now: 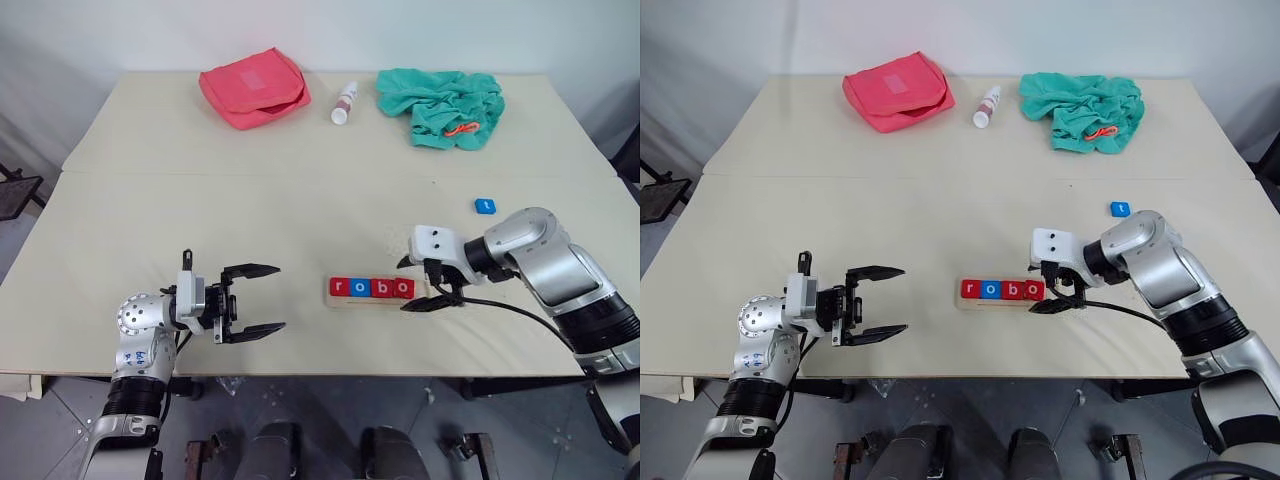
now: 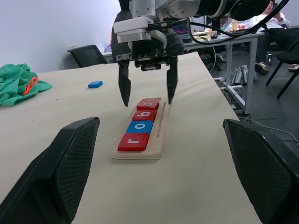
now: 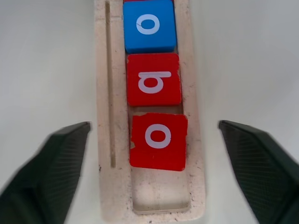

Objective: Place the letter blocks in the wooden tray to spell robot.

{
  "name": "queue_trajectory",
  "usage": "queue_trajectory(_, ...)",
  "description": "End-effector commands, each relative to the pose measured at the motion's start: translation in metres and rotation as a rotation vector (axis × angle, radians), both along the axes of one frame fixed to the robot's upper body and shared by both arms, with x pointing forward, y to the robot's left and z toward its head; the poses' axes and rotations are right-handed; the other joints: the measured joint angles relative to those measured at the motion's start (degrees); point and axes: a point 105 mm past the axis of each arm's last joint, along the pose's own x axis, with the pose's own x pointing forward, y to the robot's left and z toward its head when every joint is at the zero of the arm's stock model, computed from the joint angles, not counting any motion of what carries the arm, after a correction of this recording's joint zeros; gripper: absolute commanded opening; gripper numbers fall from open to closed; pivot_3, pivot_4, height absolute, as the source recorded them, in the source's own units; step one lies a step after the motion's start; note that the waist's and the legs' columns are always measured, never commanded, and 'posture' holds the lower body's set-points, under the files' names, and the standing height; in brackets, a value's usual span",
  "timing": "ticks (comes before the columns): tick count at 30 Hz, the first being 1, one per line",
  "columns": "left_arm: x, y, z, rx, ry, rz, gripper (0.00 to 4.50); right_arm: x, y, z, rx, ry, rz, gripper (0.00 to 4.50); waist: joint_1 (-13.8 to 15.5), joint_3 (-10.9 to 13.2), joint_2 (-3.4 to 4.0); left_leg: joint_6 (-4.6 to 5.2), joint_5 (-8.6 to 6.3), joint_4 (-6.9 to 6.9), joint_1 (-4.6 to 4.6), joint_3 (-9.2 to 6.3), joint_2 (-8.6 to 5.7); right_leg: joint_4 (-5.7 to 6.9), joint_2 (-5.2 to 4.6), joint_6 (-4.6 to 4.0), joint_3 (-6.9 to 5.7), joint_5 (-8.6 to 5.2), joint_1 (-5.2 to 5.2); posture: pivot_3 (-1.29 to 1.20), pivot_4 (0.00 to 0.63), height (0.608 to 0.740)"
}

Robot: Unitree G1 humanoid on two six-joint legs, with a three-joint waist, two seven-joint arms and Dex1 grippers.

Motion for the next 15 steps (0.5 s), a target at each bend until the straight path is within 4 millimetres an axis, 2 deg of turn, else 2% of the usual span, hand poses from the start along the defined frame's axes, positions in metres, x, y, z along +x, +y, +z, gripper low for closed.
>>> queue_trajectory(1, -0.001, 0.001, 0.007, -0.006, -0.036, 0.0, 4.5, -0.005, 0.003, 0.013, 0.03, -0.032, 0.015, 4.48, 0.0, 0.0, 0.0, 0.0, 0.0, 0.0, 0.0, 0.0, 0.0, 0.0, 0.0, 0.0, 0.0, 0.0, 0.0, 0.0, 0.15, 0.74)
queue_trajectory(7, 0.001, -0.001, 0.007, -0.007, -0.036, -0.009, 4.5, -0.006, -0.003, 0.019, 0.106, -0.065, -0.047, 4.48, 0.2, 0.0, 0.0, 0.0, 0.0, 0.01, 0.0, -0.06, -0.03, 0.01, -0.01, 0.0, -0.03, 0.0, 0.02, 0.0, 0.15, 0.74)
queue_trajectory(11, 0.001, -0.002, 0.007, -0.007, -0.037, -0.015, 4.5, -0.003, -0.016, 0.016, 0.085, -0.077, -0.092, 3.57, 0.0, 0.0, 0.0, 0.0, 0.0, 0.0, 0.0, -0.03, -0.01, 0.01, 0.0, 0.0, -0.02, 0.0, 0.01, 0.0, 0.15, 0.74)
queue_trajectory(15, 0.001, -0.001, 0.008, -0.007, -0.037, -0.016, 4.5, 0.004, -0.026, 0.013, 0.067, -0.09, -0.124, 2.14, 0.0, 0.0, 0.0, 0.0, 0.0, -0.01, 0.0, 0.0, -0.01, 0.01, 0.0, 0.0, -0.02, 0.0, 0.0, 0.0, 0.15, 0.74)
